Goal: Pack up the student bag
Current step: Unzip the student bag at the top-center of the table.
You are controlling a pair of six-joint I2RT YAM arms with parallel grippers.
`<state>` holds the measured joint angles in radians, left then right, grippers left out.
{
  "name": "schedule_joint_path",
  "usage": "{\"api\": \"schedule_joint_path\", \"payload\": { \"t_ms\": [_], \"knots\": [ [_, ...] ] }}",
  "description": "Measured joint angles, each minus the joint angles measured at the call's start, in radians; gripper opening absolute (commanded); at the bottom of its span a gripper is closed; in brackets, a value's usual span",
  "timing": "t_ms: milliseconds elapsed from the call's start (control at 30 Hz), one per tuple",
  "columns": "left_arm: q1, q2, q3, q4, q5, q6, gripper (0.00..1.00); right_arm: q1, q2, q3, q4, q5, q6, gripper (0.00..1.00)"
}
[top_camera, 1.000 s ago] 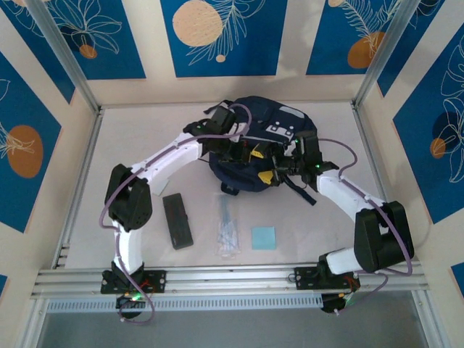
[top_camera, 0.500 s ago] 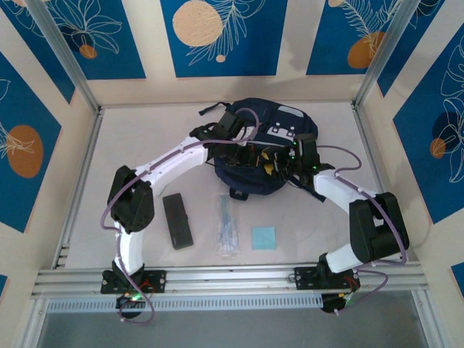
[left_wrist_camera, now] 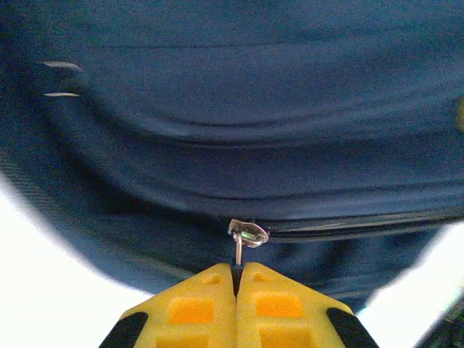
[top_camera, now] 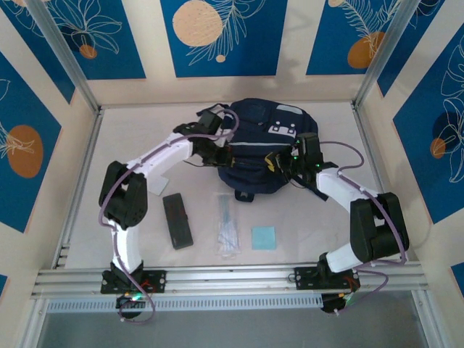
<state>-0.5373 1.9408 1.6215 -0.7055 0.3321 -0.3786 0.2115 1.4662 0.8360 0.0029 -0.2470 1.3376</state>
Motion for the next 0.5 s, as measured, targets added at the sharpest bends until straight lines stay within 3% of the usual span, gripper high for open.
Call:
{"api": "schedule_joint_path", "payload": {
  "t_ms": [100,267,500],
  "knots": [
    [0.049,-0.001,-0.011,-0.002,0.001,0.031,0.0,-0.018,-0.015,0.004,-0.021,-0.046,-0.033,0.0],
    [0.053,-0.002,-0.011,0.01,-0.018,0.073,0.0,-0.063,-0.014,0.037,-0.07,-0.137,-0.096,0.0],
    [0.09,0.019,0.026,0.063,-0.042,0.242,0.0,-0.125,0.054,0.219,-0.262,-0.266,-0.298,0.0]
  ]
}}
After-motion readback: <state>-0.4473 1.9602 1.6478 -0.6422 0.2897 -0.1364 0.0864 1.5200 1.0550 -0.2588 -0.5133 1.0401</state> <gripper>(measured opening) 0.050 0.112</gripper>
